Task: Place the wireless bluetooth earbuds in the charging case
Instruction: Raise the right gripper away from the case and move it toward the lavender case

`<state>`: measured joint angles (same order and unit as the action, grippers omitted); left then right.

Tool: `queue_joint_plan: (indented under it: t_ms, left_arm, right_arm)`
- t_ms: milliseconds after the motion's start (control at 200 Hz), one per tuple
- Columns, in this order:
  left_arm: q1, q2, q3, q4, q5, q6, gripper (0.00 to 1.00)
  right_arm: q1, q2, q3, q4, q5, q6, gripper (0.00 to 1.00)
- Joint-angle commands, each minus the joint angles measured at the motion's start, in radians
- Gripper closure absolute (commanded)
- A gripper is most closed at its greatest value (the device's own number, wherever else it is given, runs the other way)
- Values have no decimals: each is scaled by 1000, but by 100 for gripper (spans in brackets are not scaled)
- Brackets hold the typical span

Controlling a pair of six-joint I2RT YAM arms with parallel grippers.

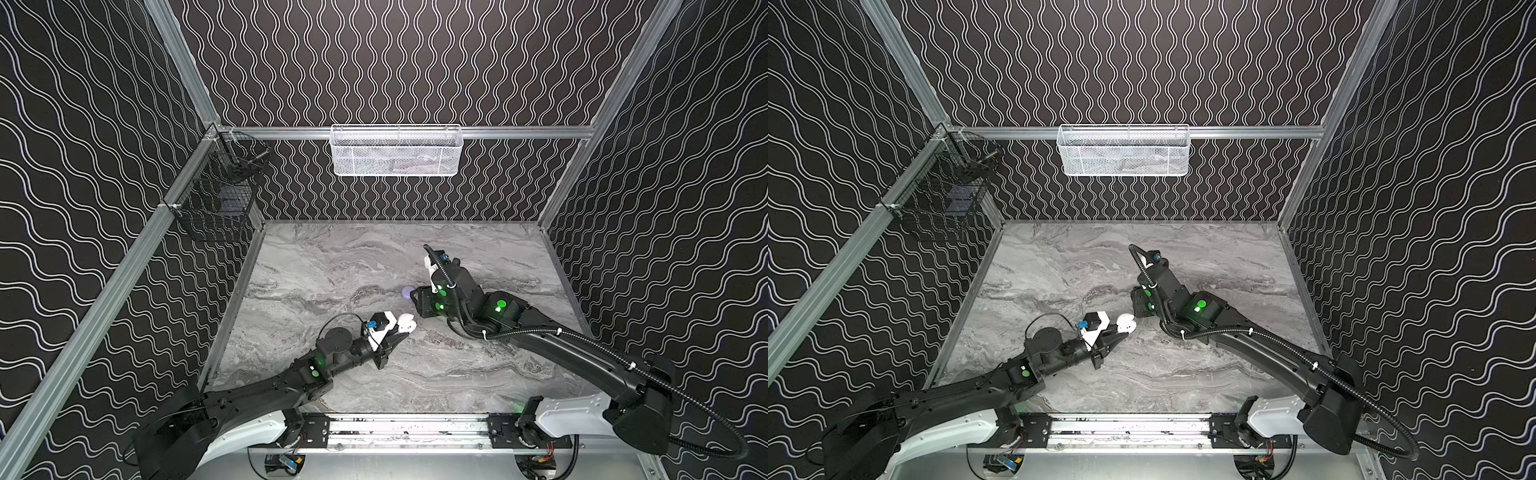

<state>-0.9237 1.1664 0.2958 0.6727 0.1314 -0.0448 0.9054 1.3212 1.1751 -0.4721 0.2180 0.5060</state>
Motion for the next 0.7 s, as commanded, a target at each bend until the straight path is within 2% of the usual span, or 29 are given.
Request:
queue_joint_plan:
  t_ms: [0,480,696]
  left_arm:
    - [-20,4,16,-11,-42,44,100]
    - [-84,7,36,-54,-113,100,100]
    - [-90,5,36,-58,-121,107,100]
  right_arm:
    - [-8,11,17,-12,-51,-26,55]
    - [-26,118,66,-19,-186,-69,57]
    - [-26,145,61,-8,-210,-69,57]
